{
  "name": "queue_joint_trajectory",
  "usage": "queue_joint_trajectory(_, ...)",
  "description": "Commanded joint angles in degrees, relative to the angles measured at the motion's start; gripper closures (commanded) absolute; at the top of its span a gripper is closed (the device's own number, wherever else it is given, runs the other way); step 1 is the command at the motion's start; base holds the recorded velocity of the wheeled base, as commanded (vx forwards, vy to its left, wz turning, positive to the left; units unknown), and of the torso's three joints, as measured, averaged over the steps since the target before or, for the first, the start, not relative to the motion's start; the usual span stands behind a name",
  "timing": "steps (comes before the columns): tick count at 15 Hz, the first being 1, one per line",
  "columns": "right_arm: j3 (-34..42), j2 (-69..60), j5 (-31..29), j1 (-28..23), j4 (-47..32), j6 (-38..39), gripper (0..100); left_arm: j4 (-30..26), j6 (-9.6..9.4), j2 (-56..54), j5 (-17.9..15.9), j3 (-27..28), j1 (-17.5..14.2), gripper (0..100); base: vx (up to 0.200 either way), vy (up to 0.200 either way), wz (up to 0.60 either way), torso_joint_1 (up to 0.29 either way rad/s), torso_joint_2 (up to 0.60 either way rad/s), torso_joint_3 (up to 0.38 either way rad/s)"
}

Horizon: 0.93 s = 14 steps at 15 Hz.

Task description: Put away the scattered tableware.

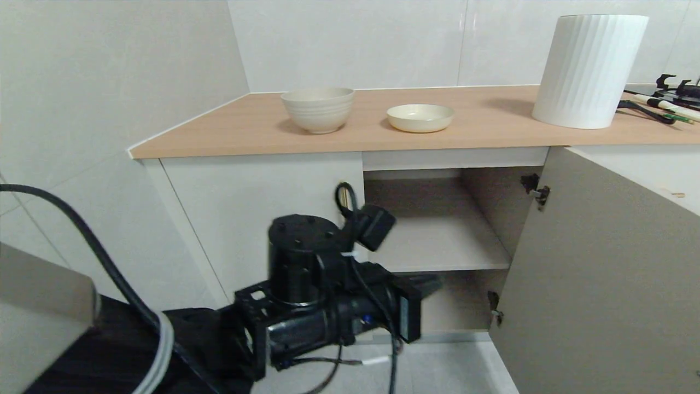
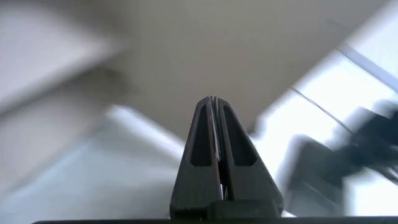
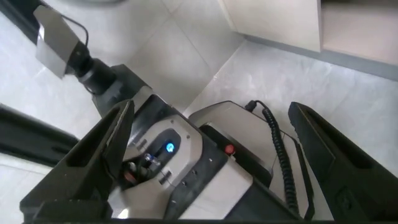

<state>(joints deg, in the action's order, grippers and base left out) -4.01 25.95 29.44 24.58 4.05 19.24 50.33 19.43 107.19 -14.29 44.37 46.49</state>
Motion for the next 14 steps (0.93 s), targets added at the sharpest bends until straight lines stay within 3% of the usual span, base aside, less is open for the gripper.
queue_joint_trajectory(1, -14.2, 22.6, 0.0, 0.1, 0.3, -0.6, 0, -1.8, -4.05, -10.2, 0.0, -5.7, -12.9, 100, 0.000, 0.000, 0.00, 0.000, 0.00, 0.000)
queue_joint_trajectory(2, -17.7, 26.7, -0.1, 0.3, 0.3, -1.0, 0, -3.3, -5.90, -11.8, 0.0, -6.3, -15.8, 100, 0.000, 0.000, 0.00, 0.000, 0.00, 0.000)
queue_joint_trajectory(3, -25.9, 35.0, -0.3, 0.3, 0.3, -2.8, 0, -8.1, -10.29, -16.6, 0.0, -8.4, -22.0, 100, 0.000, 0.000, 0.00, 0.000, 0.00, 0.000)
queue_joint_trajectory(5, -34.1, 43.0, -0.8, 0.5, 0.2, -3.2, 0, -14.4, -13.63, -24.0, 0.0, -11.9, -28.6, 100, 0.000, 0.000, 0.00, 0.000, 0.00, 0.000)
queue_joint_trajectory(8, -43.7, 49.2, -3.9, 0.1, -0.4, -8.6, 0, -23.0, -13.54, -31.9, 0.0, -9.9, -35.5, 100, 0.000, 0.000, 0.00, 0.000, 0.00, 0.000)
queue_joint_trajectory(10, -49.8, 50.6, -6.1, 2.1, -4.5, -8.8, 0, -27.2, -13.54, -33.3, 0.0, -8.3, -35.5, 100, 0.000, 0.000, 0.00, 0.000, 0.00, 0.000)
queue_joint_trajectory(12, -50.7, 53.8, -17.2, 4.2, -5.6, -8.0, 0, -28.2, -13.37, -32.8, -0.1, -7.0, -35.4, 100, 0.000, 0.000, 0.00, 0.000, 0.00, 0.000)
queue_joint_trajectory(14, -51.4, 56.9, -25.6, 8.3, -5.7, -7.5, 0, -28.2, -12.84, -31.2, 0.0, -7.0, -33.2, 100, 0.000, 0.000, 0.00, 0.000, 0.00, 0.000)
